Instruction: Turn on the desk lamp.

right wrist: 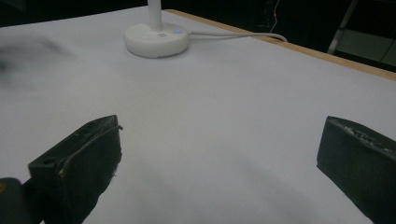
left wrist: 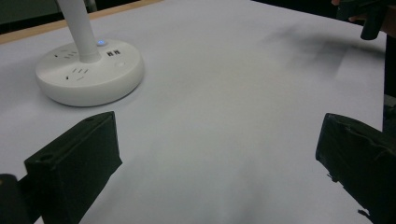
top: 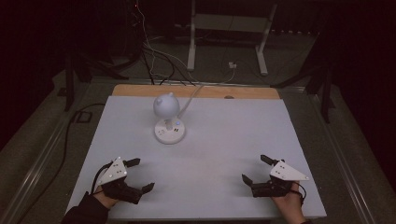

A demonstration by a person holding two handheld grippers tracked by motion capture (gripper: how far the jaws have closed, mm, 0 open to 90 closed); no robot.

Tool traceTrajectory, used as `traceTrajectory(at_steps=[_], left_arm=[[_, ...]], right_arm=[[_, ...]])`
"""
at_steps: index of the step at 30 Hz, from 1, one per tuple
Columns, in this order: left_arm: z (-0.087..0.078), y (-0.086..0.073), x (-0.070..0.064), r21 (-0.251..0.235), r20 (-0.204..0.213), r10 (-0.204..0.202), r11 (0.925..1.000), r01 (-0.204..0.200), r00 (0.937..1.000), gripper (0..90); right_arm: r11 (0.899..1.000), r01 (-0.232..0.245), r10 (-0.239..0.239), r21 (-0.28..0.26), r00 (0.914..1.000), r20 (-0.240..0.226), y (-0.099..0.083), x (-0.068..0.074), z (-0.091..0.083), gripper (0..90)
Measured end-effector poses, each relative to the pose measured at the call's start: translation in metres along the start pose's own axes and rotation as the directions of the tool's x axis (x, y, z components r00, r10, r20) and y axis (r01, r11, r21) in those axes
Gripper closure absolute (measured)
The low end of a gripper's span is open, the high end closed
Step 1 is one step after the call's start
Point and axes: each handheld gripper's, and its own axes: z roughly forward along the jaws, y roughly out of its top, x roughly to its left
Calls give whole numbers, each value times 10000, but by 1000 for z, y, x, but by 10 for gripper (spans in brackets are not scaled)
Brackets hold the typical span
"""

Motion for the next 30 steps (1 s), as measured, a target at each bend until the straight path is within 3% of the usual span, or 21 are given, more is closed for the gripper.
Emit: traceTrajectory(at_steps=[21, 30], left_arm=[[0, 2, -2, 204, -144, 174, 9996, -171, 9997, 3], [-5, 13, -7, -88, -325, 84, 9999, -87, 9994, 3]], right_arm=[[9999, -18, 21, -169, 9998, 207, 3, 1, -3, 0], [9998, 72, -68, -160, 9997, 239, 5, 4, -3, 0]])
